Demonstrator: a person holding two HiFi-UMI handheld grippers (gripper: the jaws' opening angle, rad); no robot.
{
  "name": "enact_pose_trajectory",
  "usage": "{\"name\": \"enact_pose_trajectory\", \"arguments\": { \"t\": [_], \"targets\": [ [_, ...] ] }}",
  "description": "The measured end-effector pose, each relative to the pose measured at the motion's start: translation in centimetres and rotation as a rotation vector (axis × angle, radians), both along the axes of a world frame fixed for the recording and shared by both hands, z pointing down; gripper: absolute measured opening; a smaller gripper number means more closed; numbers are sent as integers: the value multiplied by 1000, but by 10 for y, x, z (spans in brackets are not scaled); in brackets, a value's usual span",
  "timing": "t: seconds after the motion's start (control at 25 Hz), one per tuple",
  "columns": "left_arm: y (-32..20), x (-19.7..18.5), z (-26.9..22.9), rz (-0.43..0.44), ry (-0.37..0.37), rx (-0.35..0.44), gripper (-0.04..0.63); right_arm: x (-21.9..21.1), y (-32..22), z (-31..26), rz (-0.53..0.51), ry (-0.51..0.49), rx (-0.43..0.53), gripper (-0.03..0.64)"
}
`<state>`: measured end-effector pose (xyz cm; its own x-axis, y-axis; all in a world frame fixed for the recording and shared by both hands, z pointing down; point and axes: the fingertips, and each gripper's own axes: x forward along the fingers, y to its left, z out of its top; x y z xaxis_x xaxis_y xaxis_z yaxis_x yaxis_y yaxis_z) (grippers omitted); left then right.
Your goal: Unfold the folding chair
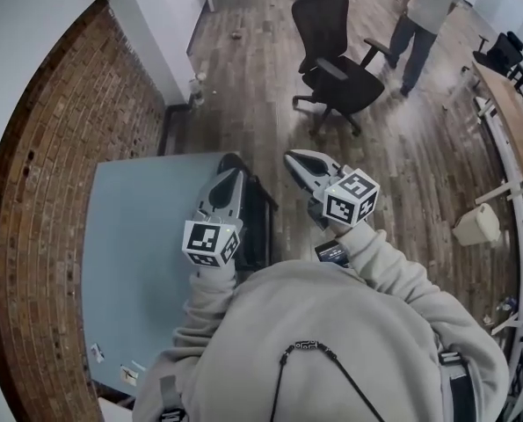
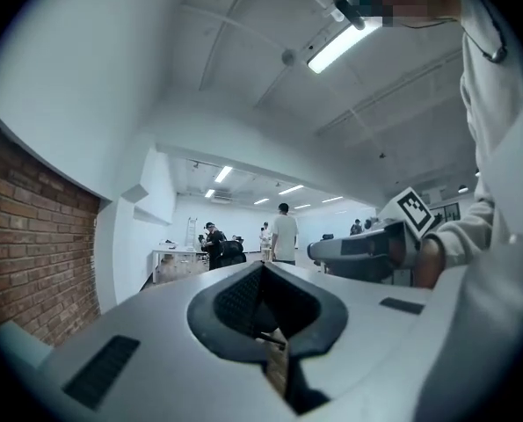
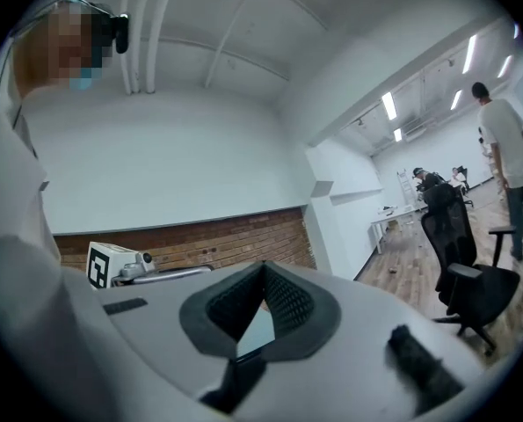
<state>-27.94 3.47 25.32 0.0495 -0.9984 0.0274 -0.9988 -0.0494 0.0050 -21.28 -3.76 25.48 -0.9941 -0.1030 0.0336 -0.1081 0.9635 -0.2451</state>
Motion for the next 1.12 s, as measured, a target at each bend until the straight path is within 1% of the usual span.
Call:
{"name": "enact_pose_trajectory", "arguments": {
  "t": [0.12, 0.2, 0.24, 0.36, 0.44, 0.48, 0.52, 0.6, 0.64, 0.68, 0.72, 0.8, 0.88, 0.96, 1.12],
  "targets": [
    [-2, -4, 12, 2, -24, -32, 5, -11, 4, 3, -36, 19, 22, 6],
    [-4, -15, 21, -24, -10, -59, 5, -19, -1, 10, -33, 34, 6, 6],
    [-5, -22, 27, -46, -2, -84, 5, -23, -3, 16, -29, 47, -5, 6],
    [-4, -44, 56, -127, 1, -189, 5, -29, -8, 40, -23, 98, -41, 6],
    [-2, -56, 81, -156, 21, -259, 5, -35, -13, 63, -18, 144, -77, 6],
    [-1, -60, 97, -159, 39, -302, 84, -38, -15, 78, -18, 171, -104, 7],
    [1, -63, 117, -160, 55, -356, 166, -41, -16, 97, -21, 199, -140, 24],
    [6, -72, 159, -164, 56, -469, 361, -53, -16, 142, -25, 268, -233, 144],
    [8, -78, 179, -168, 49, -521, 398, -60, -15, 169, -25, 313, -281, 187],
    [13, -83, 199, -173, 52, -569, 416, -66, -11, 198, -25, 370, -329, 211],
    [22, -87, 219, -178, 75, -619, 425, -68, -2, 231, -26, 440, -377, 231],
    [43, -88, 258, -179, 157, -716, 433, -65, 27, 302, -37, 590, -488, 256],
    [49, -93, 289, -170, 209, -783, 437, -71, 49, 365, -51, 697, -585, 274],
    [43, -98, 310, -145, 237, -818, 439, -87, 59, 414, -55, 772, -622, 287],
    [38, -100, 325, -89, 351, -848, 437, -111, 73, 487, -22, 920, -645, 295]
  ]
}}
